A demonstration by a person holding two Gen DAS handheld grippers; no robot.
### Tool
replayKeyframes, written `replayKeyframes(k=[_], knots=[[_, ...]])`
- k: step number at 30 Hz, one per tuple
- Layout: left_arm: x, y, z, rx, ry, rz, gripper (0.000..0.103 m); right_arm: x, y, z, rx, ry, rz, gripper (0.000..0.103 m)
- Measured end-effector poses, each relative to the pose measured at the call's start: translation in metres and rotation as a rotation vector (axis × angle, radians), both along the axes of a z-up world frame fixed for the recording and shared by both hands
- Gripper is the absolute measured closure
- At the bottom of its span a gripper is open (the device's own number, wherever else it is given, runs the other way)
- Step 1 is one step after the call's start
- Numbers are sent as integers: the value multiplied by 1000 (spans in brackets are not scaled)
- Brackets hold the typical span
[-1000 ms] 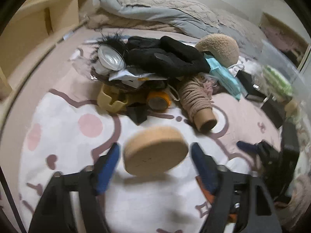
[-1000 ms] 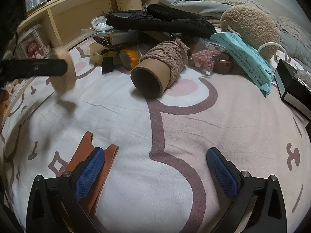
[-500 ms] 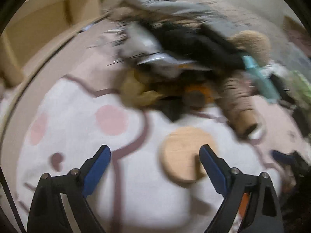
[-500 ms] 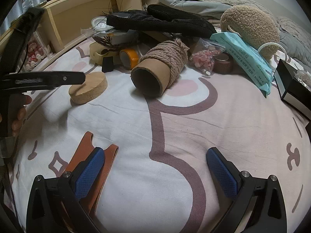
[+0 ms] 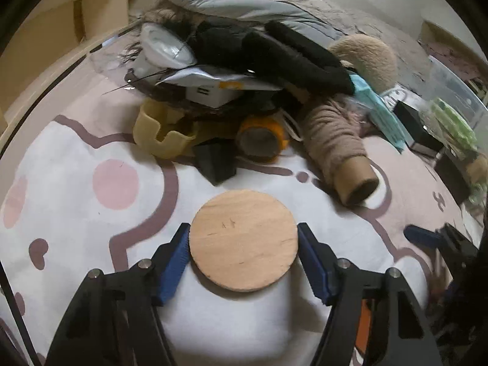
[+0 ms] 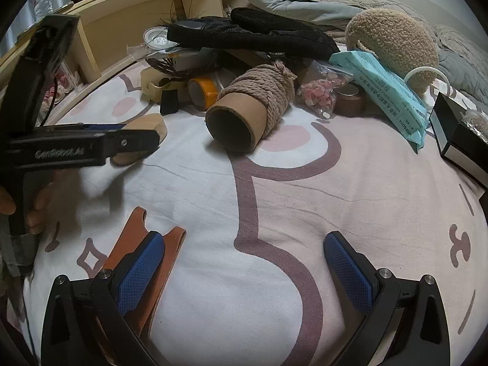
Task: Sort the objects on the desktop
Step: 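Carry the wooden disc with the left gripper while the right gripper approaches the leather strip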
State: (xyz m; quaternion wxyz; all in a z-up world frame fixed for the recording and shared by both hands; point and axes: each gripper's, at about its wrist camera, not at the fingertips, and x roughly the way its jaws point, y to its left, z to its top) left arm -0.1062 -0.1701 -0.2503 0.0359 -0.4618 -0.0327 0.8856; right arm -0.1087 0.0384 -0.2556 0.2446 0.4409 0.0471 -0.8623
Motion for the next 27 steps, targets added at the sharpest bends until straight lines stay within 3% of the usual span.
replayKeyframes(k=[4,13,20,25,27], knots=[[18,8,1,-32,0,-62,35,-1,-6,2,7,-13,3,0],[57,16,0,-24,-17,-142,35,34,13,6,92,-4,26,0],[68,20,4,-31,-28,-144,34,43,21,15,83,-38,10,0],[71,11,9,15,6,-83,28,46,16,38,-100,-97,16,0],[71,9,11,22,14,-62,26,49,1,43,-106,-91,69,0]])
